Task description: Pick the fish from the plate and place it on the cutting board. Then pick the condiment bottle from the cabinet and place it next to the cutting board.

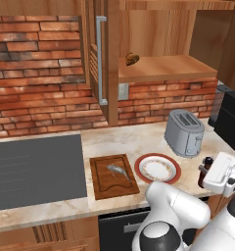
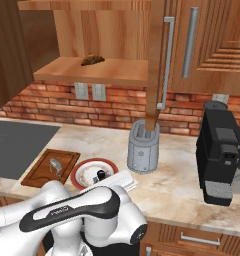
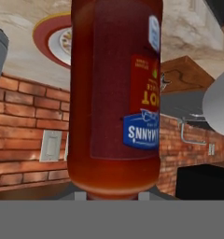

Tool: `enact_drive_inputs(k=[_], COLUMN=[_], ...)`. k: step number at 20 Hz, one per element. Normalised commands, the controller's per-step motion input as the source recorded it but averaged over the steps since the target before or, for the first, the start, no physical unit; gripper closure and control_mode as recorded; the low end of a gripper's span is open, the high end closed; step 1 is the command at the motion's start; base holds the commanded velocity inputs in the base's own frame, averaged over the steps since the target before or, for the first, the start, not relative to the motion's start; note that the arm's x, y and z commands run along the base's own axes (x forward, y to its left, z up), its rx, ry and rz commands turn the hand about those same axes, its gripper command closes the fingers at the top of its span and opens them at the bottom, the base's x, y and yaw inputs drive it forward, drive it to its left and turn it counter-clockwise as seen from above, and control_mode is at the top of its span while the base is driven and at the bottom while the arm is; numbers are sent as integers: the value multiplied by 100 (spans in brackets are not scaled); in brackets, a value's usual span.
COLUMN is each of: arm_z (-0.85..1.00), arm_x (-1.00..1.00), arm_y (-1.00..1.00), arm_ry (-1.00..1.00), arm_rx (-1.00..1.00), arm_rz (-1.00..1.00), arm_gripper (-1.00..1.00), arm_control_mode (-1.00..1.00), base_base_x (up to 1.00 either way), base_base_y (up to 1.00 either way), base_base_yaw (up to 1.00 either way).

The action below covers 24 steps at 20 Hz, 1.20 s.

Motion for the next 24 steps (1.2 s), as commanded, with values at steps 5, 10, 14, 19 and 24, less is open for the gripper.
enact_drive_inputs(k=[5,10,14,19,24], arm_z=[-10,-9,-7,-6,-5], arm_x=[4,7,8,8,6], arm_y=[-1,-2,-2,-3,-3], arm_ry=[0,0,0,0,0], arm_rx=[0,0,0,0,0], arm_rz=[0,0,0,0,0], arm_gripper=[100,100,100,100,100], arm_control_mode=[-100,-100,-100,-100,-100], base_base_x=[0,0,0,0,0], base_base_y=[0,0,0,0,0], base_base_yaw=[0,0,0,0,0])
